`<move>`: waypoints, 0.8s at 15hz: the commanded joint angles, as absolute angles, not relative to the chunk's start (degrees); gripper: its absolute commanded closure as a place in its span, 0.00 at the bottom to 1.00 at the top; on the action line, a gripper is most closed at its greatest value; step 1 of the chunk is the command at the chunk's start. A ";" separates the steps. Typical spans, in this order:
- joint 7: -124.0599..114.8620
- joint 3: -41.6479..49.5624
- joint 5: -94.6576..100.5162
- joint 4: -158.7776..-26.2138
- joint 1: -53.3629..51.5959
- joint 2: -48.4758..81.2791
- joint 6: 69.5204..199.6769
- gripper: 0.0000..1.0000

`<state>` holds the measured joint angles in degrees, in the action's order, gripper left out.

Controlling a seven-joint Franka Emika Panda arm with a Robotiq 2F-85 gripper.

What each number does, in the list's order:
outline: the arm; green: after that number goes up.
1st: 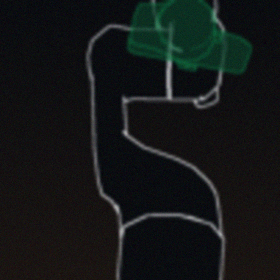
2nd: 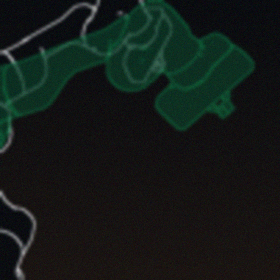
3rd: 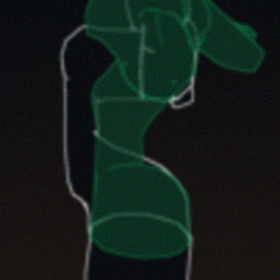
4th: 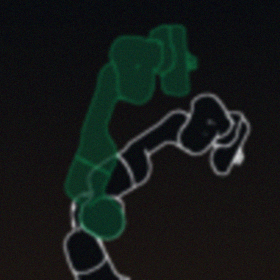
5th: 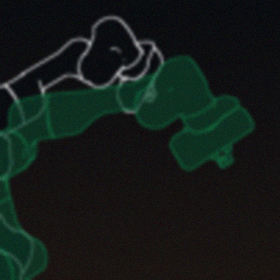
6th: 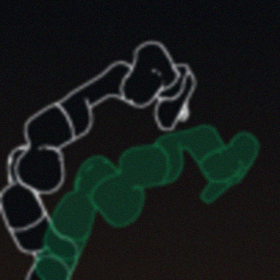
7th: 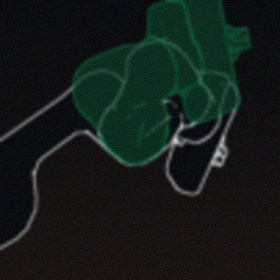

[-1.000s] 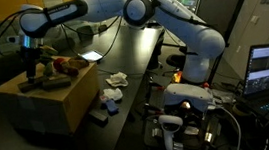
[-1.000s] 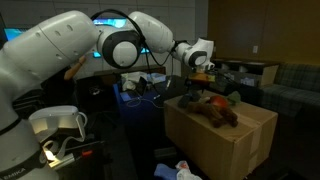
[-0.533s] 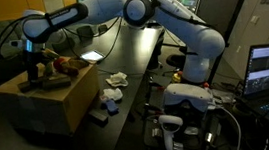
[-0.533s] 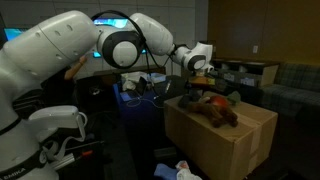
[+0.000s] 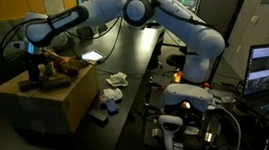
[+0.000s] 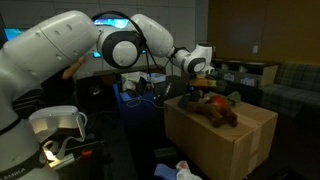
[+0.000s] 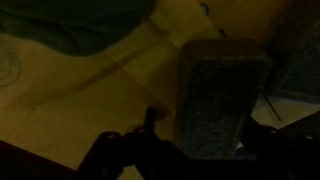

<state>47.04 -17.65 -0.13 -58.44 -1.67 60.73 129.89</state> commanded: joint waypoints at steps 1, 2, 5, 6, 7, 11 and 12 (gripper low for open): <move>47.89 -15.58 -0.05 -61.04 -2.48 58.91 133.11 0.51; 47.98 -15.34 -0.04 -61.19 -2.47 58.73 133.49 0.59; 47.54 -15.01 -0.17 -61.81 -2.44 57.26 132.57 0.69; 47.42 -14.89 -0.18 -61.81 -2.46 56.90 132.14 0.69; 47.12 -14.75 -0.12 -61.75 -2.55 56.13 130.81 0.69; 45.99 -14.52 -0.45 -62.05 -2.74 52.28 126.01 0.69; 45.68 -14.52 -0.64 -61.98 -2.71 51.06 124.41 0.69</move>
